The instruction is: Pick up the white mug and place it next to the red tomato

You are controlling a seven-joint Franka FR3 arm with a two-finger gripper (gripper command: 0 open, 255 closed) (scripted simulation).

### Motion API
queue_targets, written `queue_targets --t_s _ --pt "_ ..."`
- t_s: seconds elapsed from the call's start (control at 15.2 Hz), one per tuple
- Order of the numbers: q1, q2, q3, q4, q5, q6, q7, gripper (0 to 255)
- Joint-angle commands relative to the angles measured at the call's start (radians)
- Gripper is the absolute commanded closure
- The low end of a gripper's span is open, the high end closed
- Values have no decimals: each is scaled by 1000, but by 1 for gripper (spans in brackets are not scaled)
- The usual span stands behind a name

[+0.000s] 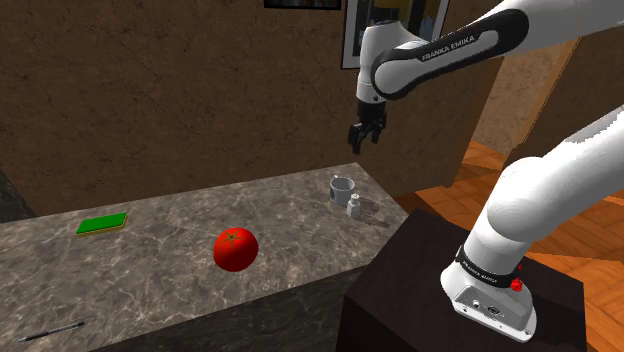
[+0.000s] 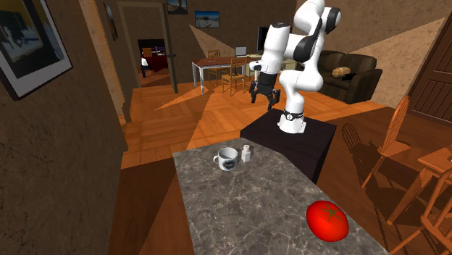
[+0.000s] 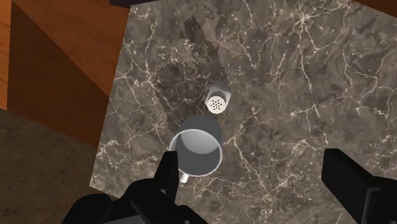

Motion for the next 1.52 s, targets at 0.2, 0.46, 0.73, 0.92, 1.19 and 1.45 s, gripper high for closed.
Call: queue_targets --t_s 0.2,0.46,0.73,0.92,1.19,1.45 --pt "-13 194 -23 18 -5 166 -6 0" --pt "-22 354 -39 57 -1 278 -16 0" --pt "-30 518 -51 118 12 373 -31 0" --pt "-38 642 -55 176 29 432 -46 0" --pt "-53 806 -52 270 54 491 -68 0" --pt "-59 882 -51 299 59 536 -73 0"
